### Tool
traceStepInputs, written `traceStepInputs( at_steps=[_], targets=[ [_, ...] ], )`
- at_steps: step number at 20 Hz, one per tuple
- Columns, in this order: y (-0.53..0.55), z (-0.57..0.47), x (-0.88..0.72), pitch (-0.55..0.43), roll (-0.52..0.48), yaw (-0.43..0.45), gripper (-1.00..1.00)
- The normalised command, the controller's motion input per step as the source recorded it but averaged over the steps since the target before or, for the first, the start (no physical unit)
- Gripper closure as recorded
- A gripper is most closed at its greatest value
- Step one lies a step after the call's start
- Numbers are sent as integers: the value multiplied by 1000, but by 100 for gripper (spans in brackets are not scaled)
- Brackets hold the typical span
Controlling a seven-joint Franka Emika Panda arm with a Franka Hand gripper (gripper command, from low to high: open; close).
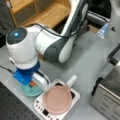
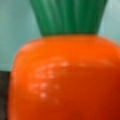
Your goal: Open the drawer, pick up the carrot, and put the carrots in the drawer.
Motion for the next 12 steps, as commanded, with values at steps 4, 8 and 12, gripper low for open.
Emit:
traceStepInputs(
  at_steps=[4, 8, 12],
  targets=[
    [114, 201, -143, 89, 29, -14, 100],
    [136, 91, -201, 11, 18, -40, 100],
    [169, 105, -378, -75, -16, -58, 100]
  ],
)
